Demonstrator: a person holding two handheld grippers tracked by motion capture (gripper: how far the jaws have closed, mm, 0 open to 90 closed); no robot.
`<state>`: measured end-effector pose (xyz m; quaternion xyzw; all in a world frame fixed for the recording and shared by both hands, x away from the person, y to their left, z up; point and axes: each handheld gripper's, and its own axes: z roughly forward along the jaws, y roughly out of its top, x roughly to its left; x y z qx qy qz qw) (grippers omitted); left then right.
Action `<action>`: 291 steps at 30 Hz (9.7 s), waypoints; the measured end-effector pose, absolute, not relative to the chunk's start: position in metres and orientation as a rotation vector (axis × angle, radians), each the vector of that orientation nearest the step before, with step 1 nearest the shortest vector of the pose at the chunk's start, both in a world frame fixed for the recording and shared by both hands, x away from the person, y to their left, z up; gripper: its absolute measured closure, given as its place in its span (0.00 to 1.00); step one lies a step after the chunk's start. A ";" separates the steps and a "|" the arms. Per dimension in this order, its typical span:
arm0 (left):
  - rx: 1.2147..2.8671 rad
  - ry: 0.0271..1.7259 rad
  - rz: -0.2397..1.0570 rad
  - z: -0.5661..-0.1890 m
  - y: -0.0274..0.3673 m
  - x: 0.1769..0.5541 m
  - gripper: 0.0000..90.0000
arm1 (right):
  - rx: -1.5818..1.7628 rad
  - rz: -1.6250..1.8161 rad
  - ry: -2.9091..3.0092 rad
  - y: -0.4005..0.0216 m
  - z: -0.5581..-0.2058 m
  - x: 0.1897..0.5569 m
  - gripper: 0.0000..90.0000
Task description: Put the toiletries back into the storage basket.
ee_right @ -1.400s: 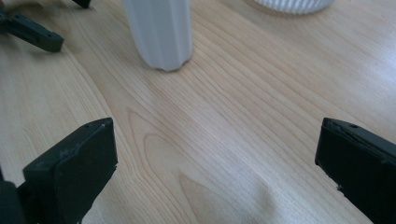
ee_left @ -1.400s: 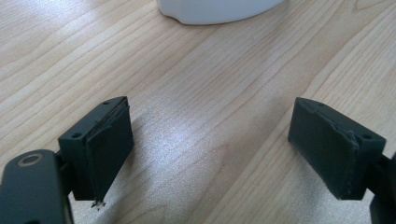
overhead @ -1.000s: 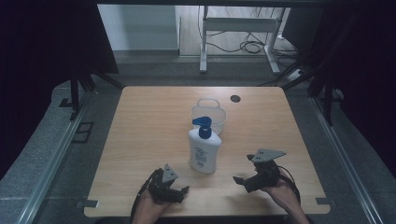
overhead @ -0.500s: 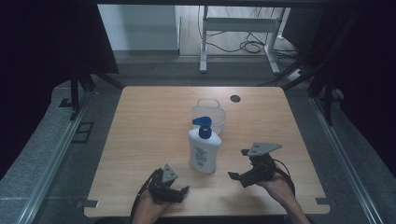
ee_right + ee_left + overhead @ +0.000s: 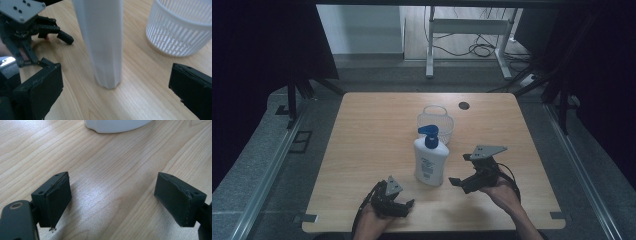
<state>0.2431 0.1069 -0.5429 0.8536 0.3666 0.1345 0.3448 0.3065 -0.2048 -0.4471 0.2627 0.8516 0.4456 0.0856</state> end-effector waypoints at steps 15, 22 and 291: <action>2.211 0.956 0.351 -0.543 0.107 0.243 0.15 | 0.771 1.373 2.524 -0.183 -0.441 0.318 0.02; 2.211 0.958 0.351 -0.543 0.106 0.243 0.15 | 0.755 1.387 2.531 -0.173 -0.436 0.322 0.04; 2.208 0.967 0.349 -0.543 0.104 0.243 0.14 | 0.540 1.356 2.574 -0.153 -0.425 0.498 0.36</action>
